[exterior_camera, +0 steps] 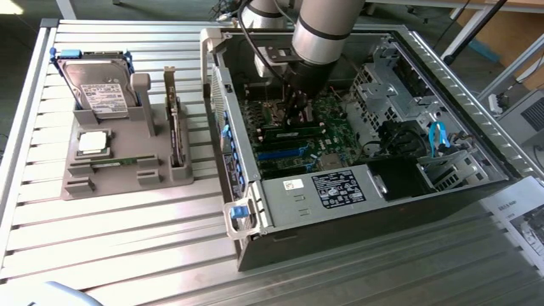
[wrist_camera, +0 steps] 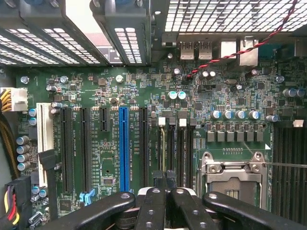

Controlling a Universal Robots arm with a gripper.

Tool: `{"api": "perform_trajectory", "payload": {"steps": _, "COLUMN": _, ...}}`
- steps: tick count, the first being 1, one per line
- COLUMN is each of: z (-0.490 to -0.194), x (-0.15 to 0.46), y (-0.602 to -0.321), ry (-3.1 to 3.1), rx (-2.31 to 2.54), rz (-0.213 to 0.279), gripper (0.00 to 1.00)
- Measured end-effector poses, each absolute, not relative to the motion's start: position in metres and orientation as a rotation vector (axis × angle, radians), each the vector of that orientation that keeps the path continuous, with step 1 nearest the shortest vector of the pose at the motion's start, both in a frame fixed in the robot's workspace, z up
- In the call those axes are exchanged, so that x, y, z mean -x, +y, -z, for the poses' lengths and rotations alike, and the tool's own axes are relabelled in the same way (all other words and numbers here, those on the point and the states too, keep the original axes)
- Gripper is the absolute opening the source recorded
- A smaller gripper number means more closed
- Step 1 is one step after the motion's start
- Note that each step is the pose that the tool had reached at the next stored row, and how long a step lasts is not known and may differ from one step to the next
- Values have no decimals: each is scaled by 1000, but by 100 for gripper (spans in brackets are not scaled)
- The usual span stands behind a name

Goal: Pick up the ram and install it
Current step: 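Press down the ram until it locks into place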

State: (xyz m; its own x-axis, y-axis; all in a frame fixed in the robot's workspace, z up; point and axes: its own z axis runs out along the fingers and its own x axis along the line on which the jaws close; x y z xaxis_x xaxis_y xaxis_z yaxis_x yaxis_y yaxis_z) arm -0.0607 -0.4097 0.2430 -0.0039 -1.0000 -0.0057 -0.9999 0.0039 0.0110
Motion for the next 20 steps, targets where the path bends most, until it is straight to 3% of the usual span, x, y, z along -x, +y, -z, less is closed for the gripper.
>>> {"api": "perform_trajectory", "payload": {"steps": 20, "z": -238, "x": 61, "y": -410, "ry": -2223, "rx": -2214, "rz": 19, "gripper": 10}}
